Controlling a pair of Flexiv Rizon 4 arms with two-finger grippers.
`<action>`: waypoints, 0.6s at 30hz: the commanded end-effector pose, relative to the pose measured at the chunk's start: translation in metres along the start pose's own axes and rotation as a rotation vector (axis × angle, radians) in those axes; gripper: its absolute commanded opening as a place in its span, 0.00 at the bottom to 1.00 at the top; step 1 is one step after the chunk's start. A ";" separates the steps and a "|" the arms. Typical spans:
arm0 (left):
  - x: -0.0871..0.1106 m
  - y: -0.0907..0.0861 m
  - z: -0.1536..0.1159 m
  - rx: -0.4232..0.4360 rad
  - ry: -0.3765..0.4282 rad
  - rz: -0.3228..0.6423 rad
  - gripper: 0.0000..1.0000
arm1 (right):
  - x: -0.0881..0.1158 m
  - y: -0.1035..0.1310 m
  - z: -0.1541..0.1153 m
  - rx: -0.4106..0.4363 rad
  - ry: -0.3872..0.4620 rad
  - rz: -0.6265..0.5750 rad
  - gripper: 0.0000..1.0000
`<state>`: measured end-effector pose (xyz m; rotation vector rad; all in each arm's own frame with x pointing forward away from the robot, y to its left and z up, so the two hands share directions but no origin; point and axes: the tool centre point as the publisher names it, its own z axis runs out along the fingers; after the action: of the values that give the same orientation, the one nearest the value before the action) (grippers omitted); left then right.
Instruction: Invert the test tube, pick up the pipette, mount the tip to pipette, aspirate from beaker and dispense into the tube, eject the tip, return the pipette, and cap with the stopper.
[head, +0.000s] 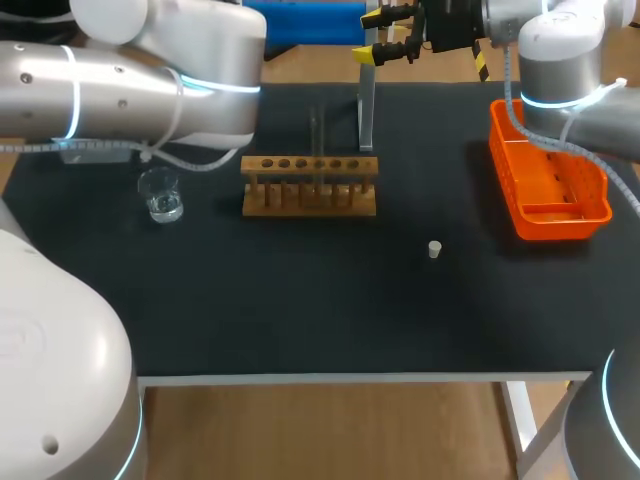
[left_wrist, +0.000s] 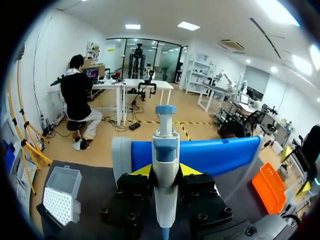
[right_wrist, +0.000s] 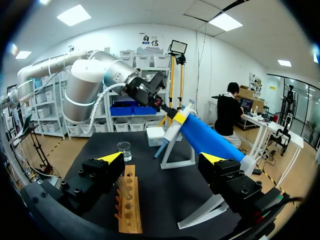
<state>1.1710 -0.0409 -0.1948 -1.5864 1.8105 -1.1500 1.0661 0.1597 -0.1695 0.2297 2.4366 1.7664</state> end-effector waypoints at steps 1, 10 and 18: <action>-0.001 -0.002 0.003 -0.015 0.002 0.000 0.00 | -0.001 0.000 -0.001 0.002 0.004 0.000 1.00; -0.001 -0.001 0.004 -0.028 0.002 -0.009 0.58 | -0.001 0.000 -0.001 0.002 0.004 0.000 1.00; 0.003 0.001 -0.002 -0.023 0.005 -0.023 1.00 | -0.001 0.000 -0.001 0.002 0.004 0.000 1.00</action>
<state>1.1709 -0.0436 -0.1972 -1.6200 1.8167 -1.1490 1.0661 0.1597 -0.1695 0.2298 2.4366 1.7664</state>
